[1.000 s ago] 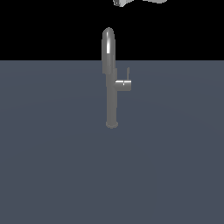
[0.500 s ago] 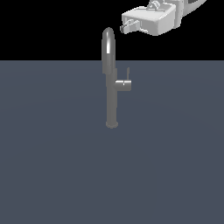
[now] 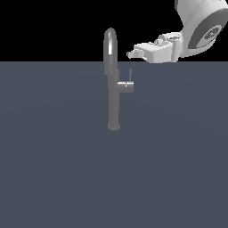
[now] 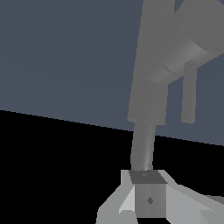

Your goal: Turn on the faucet by rotating a designated handle.

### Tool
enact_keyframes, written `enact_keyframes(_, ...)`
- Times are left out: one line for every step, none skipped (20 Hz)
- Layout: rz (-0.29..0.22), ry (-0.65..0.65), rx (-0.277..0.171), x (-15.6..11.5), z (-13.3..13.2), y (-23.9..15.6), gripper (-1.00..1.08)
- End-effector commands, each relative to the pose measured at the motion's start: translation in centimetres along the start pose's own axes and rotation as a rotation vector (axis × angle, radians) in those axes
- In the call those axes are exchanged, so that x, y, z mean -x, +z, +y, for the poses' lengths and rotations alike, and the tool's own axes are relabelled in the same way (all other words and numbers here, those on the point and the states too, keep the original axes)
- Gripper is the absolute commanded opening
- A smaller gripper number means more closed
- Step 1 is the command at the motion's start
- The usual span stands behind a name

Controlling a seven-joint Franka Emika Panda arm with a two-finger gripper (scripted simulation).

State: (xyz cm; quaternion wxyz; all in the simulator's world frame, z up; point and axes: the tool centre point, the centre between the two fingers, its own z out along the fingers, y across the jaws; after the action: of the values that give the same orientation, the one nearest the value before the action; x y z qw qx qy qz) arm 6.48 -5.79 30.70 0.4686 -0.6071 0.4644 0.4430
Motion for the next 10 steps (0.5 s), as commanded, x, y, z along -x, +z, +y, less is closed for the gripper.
enact_keyframes(-0.045, 0.047, -0.05, -1.7, -0.3, -0.1, -1.0)
enact_keyframes(-0.06, 0.064, -0.067, -2.3, -0.4, 0.0, -1.0)
enact_keyframes(-0.074, 0.079, -0.083, -2.8, -0.4, 0.0, -1.0)
enact_keyframes(-0.087, 0.093, -0.097, -3.3, -0.5, 0.0, -1.0)
enact_keyframes(-0.098, 0.106, -0.111, -3.8, -0.5, 0.0, -1.0)
enact_keyframes(-0.109, 0.118, -0.123, -4.2, -0.5, 0.1, -1.0)
enact_keyframes(-0.119, 0.128, -0.133, -4.6, -0.5, 0.1, -1.0)
enact_keyframes(-0.127, 0.137, -0.143, -5.0, -0.5, 0.1, -1.0)
enact_keyframes(-0.135, 0.145, -0.151, -5.2, -0.5, 0.2, -1.0)
enact_keyframes(-0.141, 0.152, -0.158, -5.5, -0.5, 0.2, -1.0)
